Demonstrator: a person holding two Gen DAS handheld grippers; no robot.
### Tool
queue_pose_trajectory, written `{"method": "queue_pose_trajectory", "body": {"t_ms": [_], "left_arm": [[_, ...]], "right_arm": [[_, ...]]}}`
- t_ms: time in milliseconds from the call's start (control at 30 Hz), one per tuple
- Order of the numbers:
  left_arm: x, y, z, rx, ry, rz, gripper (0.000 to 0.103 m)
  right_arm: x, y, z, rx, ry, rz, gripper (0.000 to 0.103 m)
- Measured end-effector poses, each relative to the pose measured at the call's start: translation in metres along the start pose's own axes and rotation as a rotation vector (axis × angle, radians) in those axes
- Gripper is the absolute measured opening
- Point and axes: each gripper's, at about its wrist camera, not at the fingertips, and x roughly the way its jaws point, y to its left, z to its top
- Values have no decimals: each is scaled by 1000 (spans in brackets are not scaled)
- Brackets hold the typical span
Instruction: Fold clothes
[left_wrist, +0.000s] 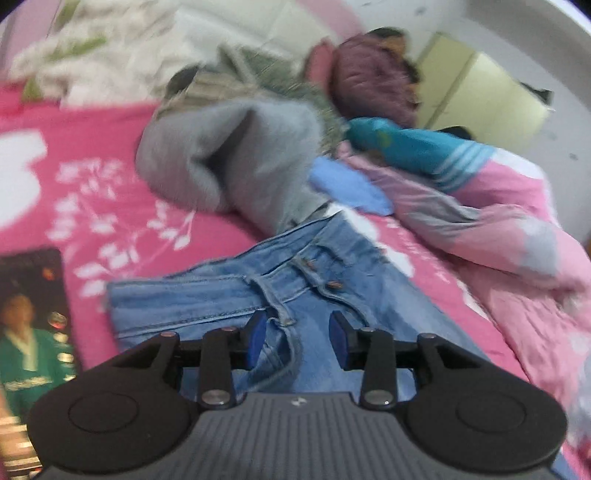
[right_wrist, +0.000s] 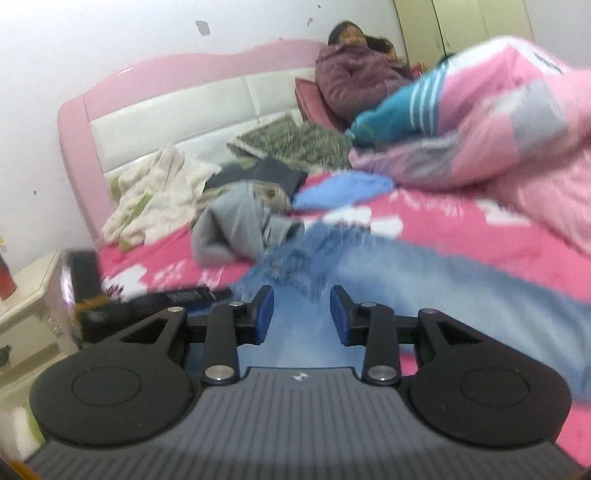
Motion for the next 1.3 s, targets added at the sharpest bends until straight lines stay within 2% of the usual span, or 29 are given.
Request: {"method": "queue_pose_trajectory", "body": {"t_ms": [33, 200, 433, 633, 767, 833, 867, 1000, 1100, 1167, 1233, 1300], "left_arm": [[6, 2, 0, -31, -2, 5, 38], [22, 13, 1, -143, -13, -14, 37], [23, 35, -2, -291, -66, -144, 38], [23, 38, -3, -323, -38, -134, 36], [32, 33, 2, -343, -27, -122, 45], [37, 30, 2, -332, -33, -120, 45], [39, 29, 2, -325, -38, -123, 42], [45, 32, -1, -317, -44, -90, 13], [49, 35, -1, -315, -40, -72, 8], [50, 38, -1, -312, -33, -75, 8], [49, 40, -1, -307, -27, -86, 5], [48, 43, -1, -308, -23, -97, 4]], "right_arm": [[7, -2, 8, -5, -6, 1, 40], [42, -9, 25, -26, -8, 21, 44], [86, -19, 17, -12, 38, 56, 45], [111, -28, 13, -2, 64, 55, 45], [116, -26, 13, -7, 55, 56, 46], [118, -25, 14, -19, 53, 48, 47], [120, -24, 14, -27, 53, 44, 47], [131, -23, 21, -59, 54, 36, 47], [154, -24, 31, -89, 77, 47, 47], [181, -21, 38, -129, 120, 93, 48], [215, -19, 42, -167, 207, 177, 57], [252, -15, 42, -226, 274, 200, 57]]}}
